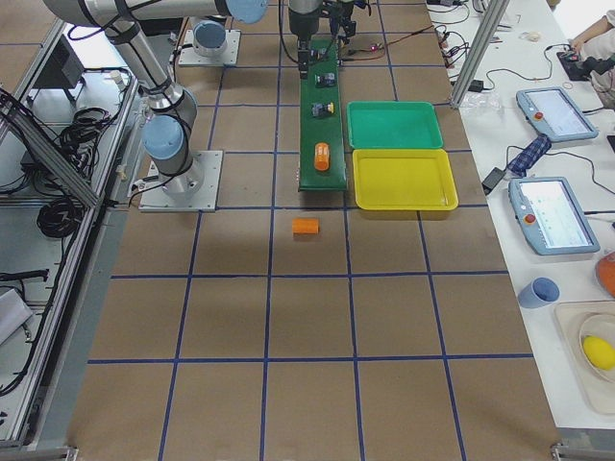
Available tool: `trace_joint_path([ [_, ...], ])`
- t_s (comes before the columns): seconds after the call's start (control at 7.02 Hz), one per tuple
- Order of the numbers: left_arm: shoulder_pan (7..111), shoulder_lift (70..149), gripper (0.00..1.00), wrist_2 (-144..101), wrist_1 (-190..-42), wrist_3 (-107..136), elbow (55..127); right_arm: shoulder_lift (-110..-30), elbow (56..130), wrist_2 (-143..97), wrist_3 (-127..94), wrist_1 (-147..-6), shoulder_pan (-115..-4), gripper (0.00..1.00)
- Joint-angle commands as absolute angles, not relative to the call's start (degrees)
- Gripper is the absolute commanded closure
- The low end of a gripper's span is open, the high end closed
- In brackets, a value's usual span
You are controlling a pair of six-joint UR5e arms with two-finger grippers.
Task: Sort buttons by color to trays
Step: 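Carry the yellow-capped button onto the belt start with the left gripper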
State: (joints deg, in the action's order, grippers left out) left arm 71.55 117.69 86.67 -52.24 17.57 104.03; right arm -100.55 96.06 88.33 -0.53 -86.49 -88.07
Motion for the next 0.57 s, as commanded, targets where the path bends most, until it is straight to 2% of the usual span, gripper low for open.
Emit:
trace_joint_path([
  [0.0, 71.28, 117.51, 1.0, 86.48, -52.29, 14.44, 103.71, -100.55, 96.06, 88.33, -0.53, -86.48, -88.07, 0.0],
  [0.29, 71.28, 117.16, 1.0, 87.36, -52.29, 6.28, 101.53, -100.55, 96.06, 88.33, -0.53, -86.48, -88.07, 0.0],
  [0.43, 71.19, 117.07, 1.0, 88.93, -53.34, -0.37, 98.12, -100.55, 96.06, 88.33, -0.53, -86.48, -88.07, 0.0],
])
